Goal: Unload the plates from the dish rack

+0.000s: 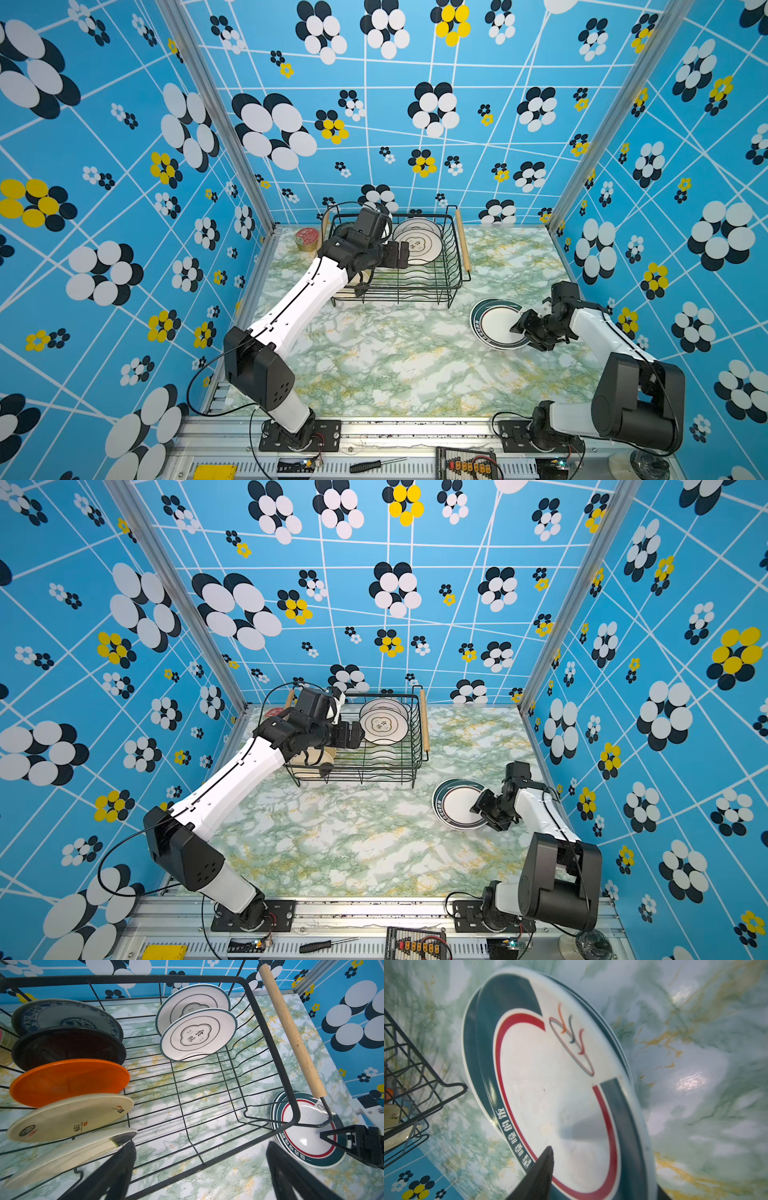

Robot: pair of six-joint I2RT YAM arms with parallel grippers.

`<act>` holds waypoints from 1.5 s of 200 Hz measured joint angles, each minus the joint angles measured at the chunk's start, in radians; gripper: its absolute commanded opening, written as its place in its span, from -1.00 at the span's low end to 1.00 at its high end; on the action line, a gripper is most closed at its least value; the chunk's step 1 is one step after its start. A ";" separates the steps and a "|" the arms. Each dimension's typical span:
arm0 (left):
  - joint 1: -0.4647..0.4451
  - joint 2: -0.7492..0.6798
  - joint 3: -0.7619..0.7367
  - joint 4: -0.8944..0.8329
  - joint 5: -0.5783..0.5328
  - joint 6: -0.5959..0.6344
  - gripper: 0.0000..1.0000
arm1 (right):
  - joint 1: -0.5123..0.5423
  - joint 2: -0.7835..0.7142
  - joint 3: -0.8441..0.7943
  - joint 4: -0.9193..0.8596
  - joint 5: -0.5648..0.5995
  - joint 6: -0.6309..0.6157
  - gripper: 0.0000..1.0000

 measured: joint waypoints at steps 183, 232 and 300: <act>0.027 -0.032 -0.022 -0.005 0.010 0.027 0.98 | 0.093 0.085 0.080 -0.061 0.127 -0.005 0.47; 0.030 -0.032 -0.028 0.013 -0.032 0.055 0.99 | 0.099 0.085 0.080 -0.074 0.136 -0.011 0.69; 0.031 -0.030 -0.086 0.112 -0.050 0.174 0.98 | 0.099 0.084 0.101 -0.077 0.146 -0.019 0.99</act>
